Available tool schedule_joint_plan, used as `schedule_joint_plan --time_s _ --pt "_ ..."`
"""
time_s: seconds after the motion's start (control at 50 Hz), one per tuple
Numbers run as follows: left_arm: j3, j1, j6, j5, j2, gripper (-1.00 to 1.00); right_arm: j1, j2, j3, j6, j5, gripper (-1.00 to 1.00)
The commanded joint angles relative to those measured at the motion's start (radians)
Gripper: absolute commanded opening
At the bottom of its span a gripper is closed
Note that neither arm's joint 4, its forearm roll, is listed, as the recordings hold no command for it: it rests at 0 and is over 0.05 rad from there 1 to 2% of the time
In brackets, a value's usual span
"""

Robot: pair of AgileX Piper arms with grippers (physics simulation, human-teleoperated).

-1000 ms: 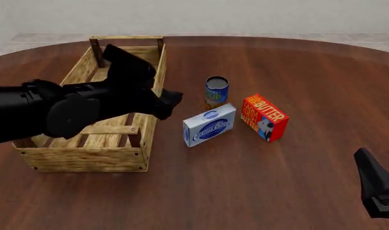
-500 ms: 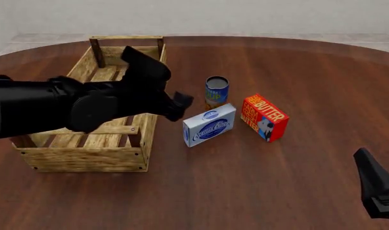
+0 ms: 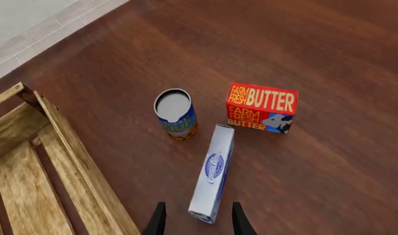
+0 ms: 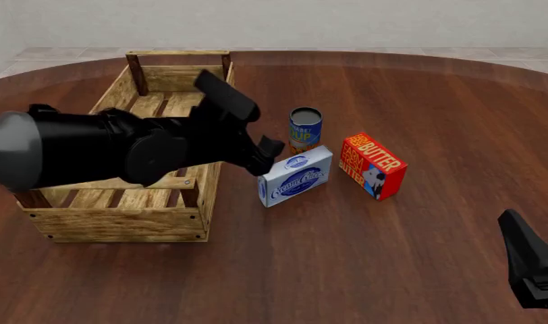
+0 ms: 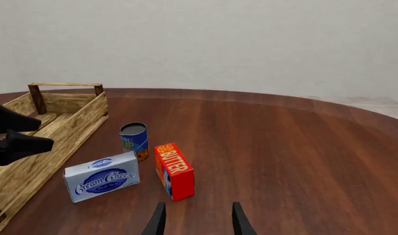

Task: Pick up the cream cheese and put it in the tray.

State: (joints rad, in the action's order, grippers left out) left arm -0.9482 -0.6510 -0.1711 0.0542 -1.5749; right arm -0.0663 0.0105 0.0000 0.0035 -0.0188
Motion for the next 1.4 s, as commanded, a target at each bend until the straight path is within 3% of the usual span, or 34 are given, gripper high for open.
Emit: schedule_joint_plan --time_s 0.02,0.26,0.28,0.32,0.38,0.54,0.82,1.4 --pt "-0.035 -0.003 -0.027 -0.001 -0.049 1.00 -0.002 -0.006 0.000 0.001 -0.008 1.00" --pt "-0.093 -0.009 -0.021 -0.029 -0.096 1.00 -0.003 -0.009 0.000 0.003 -0.011 1.00" --pt "-0.130 0.009 0.033 -0.060 -0.126 1.00 -0.003 -0.010 0.000 0.002 -0.011 1.00" --pt "-0.126 0.025 0.019 -0.023 -0.097 1.00 -0.006 -0.010 0.000 0.002 -0.012 1.00" --pt "-0.142 -0.001 0.062 -0.055 -0.126 1.00 -0.007 -0.010 0.000 0.002 -0.012 1.00" --pt "-0.162 -0.012 0.030 -0.082 -0.166 1.00 -0.014 -0.010 0.000 0.002 -0.015 1.00" --pt "-0.176 -0.030 0.039 -0.105 -0.205 1.00 -0.013 -0.010 0.000 0.003 -0.018 1.00" --pt "-0.242 0.007 0.001 -0.155 -0.273 1.00 -0.012 -0.010 0.000 0.009 -0.024 1.00"
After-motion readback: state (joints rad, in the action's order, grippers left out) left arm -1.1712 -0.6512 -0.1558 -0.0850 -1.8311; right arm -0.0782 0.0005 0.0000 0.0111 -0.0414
